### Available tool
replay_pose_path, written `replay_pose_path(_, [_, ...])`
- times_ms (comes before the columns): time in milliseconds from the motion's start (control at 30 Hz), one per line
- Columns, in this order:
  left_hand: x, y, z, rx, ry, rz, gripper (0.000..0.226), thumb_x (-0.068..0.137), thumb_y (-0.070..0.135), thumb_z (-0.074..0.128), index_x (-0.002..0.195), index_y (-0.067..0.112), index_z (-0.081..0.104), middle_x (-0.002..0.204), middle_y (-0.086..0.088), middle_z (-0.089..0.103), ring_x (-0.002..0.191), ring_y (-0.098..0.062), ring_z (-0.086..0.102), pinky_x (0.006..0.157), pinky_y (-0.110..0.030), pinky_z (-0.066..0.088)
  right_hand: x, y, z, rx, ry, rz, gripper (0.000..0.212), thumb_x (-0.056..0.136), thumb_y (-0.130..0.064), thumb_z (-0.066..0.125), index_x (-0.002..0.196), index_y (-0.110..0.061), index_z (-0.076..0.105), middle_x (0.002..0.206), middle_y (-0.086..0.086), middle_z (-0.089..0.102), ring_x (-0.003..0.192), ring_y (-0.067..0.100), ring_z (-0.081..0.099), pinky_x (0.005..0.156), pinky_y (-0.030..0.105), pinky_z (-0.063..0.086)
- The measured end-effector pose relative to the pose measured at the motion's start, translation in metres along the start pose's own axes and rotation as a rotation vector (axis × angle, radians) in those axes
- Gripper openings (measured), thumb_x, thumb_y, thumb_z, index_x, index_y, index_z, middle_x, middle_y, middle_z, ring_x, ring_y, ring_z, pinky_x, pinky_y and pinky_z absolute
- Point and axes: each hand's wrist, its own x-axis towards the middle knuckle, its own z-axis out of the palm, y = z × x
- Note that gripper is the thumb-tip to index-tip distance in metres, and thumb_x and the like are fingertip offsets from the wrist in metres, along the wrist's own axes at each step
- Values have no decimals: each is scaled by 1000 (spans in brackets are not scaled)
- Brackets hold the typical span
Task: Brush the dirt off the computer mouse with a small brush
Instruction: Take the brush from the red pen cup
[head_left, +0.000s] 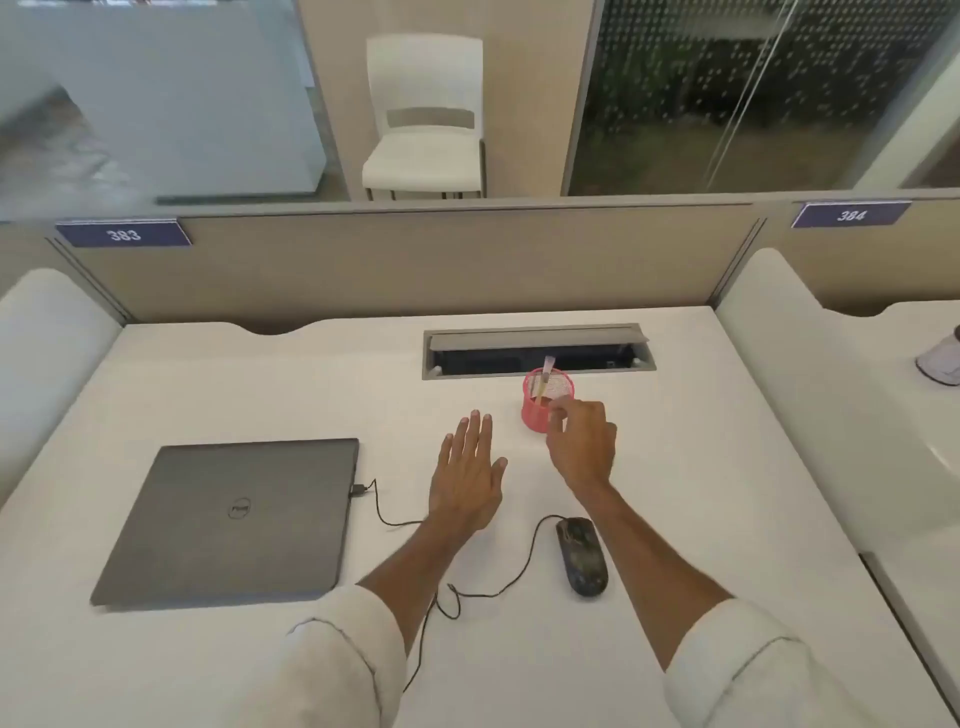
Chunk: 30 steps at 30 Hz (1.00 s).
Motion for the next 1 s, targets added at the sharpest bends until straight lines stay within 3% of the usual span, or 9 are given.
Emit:
replay_pose_path(233, [26, -7, 34, -17, -84, -17, 69, 120, 45, 18, 174, 17, -15, 182, -5, -23, 170, -25, -18, 140, -47, -2, 47, -7, 19, 68, 31, 197, 36, 105, -28, 72, 140, -18, 73, 145, 12, 66, 132, 29, 61, 109, 38, 52])
replay_pose_path(600, [45, -7, 62, -95, -67, -36, 71, 119, 47, 17, 173, 20, -20, 181, -2, -29, 169, -22, -22, 140, -46, -3, 77, -12, 50, 50, 27, 314, 41, 105, -36, 72, 141, -15, 74, 163, 11, 56, 149, 32, 50, 119, 47, 51])
replay_pose_path(833, [48, -7, 73, -24, -169, -24, 73, 119, 49, 17, 172, 17, -21, 180, -6, -30, 169, -25, -22, 140, -49, -2, 88, -7, 65, -12, 36, 326, 45, 107, -42, 68, 142, -14, 73, 166, 12, 53, 162, 27, 37, 136, 50, 19])
replay_pose_path(1000, [50, -9, 77, -2, -186, -16, 74, 118, 50, 16, 172, 17, -23, 179, -6, -33, 168, -26, -25, 139, -50, -3, 88, -8, 74, 24, 69, 340, 45, 107, -43, 67, 140, -13, 73, 161, 13, 58, 160, 26, 39, 134, 50, 19])
